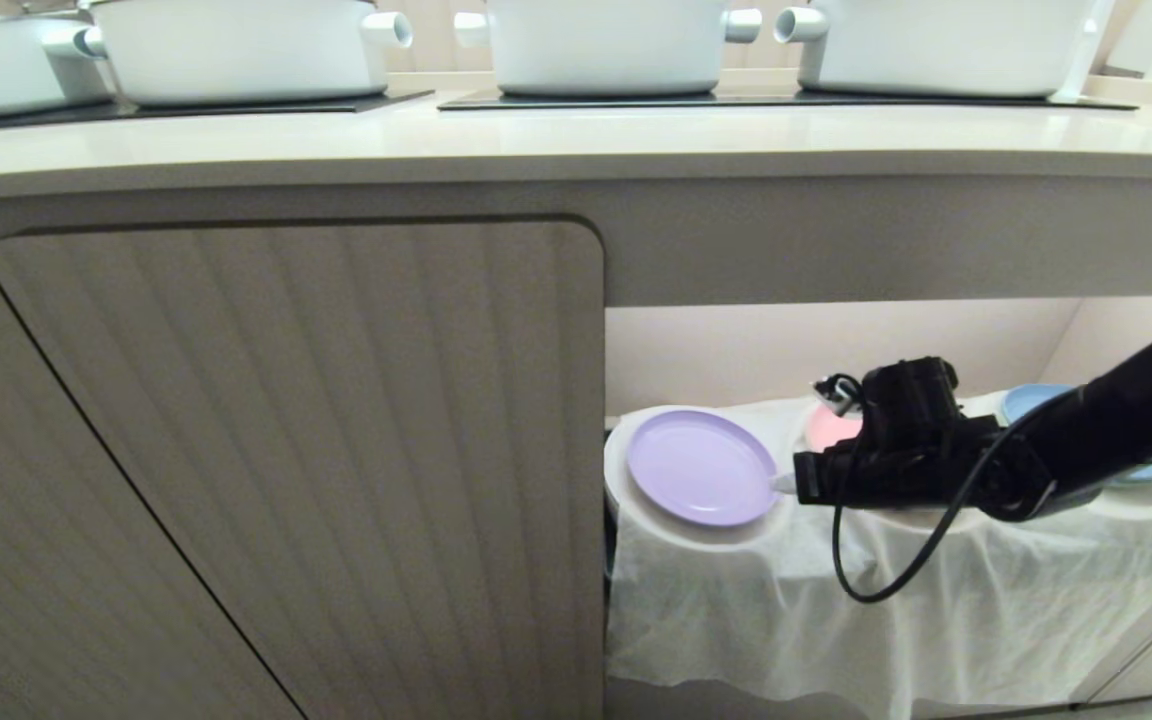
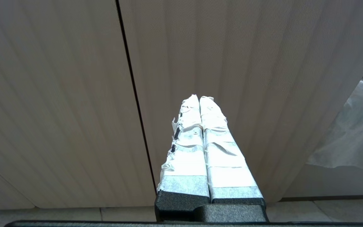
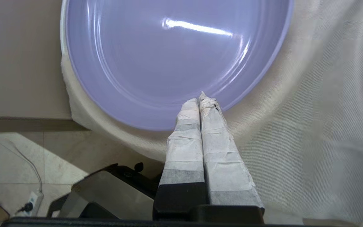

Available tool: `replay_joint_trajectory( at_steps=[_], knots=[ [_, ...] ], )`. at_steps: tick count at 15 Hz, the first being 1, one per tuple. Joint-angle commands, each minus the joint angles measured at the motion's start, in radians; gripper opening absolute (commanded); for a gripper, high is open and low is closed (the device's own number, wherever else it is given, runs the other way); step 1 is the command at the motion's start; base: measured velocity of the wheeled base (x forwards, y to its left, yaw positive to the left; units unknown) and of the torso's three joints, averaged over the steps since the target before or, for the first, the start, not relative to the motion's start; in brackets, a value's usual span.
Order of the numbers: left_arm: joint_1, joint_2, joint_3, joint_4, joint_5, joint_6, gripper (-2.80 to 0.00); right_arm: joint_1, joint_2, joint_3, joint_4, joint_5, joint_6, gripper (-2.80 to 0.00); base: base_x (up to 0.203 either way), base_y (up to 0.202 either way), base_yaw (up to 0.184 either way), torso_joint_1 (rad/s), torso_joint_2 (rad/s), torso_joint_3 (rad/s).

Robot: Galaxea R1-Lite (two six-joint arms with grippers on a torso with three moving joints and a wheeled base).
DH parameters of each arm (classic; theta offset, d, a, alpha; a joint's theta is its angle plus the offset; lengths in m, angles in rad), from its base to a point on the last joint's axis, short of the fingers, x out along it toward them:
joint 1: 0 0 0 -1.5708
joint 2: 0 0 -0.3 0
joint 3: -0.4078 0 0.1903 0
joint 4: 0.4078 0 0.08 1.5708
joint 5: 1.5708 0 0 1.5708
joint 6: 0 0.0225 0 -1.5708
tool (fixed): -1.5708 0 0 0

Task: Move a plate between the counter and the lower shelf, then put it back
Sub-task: Pick up the plate in the cupboard

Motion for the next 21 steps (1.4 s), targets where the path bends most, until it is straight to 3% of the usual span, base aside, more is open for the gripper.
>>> replay_joint_trajectory(
  at_steps=[1, 20, 21],
  knots=[
    [0.0, 0.0, 0.0, 0.0, 0.0, 0.0, -2.8, -0.002, 0.01, -0.021, -0.001, 0.002, 0.017, -2.8, 0.0, 0.0, 0.0, 0.0, 0.0, 0.0],
    [0.0, 0.0, 0.0, 0.0, 0.0, 0.0, -2.8, -0.008, 0.094, -0.244, 0.258, -0.037, 0.039, -2.8, 0.0, 0.0, 0.0, 0.0, 0.0, 0.0],
    [0.0, 0.0, 0.0, 0.0, 0.0, 0.0, -2.8, -0.008, 0.095, -0.247, 0.268, -0.038, 0.039, 0.0, 0.0, 0.0, 0.0, 0.0, 0.0, 0.0]
  ],
)
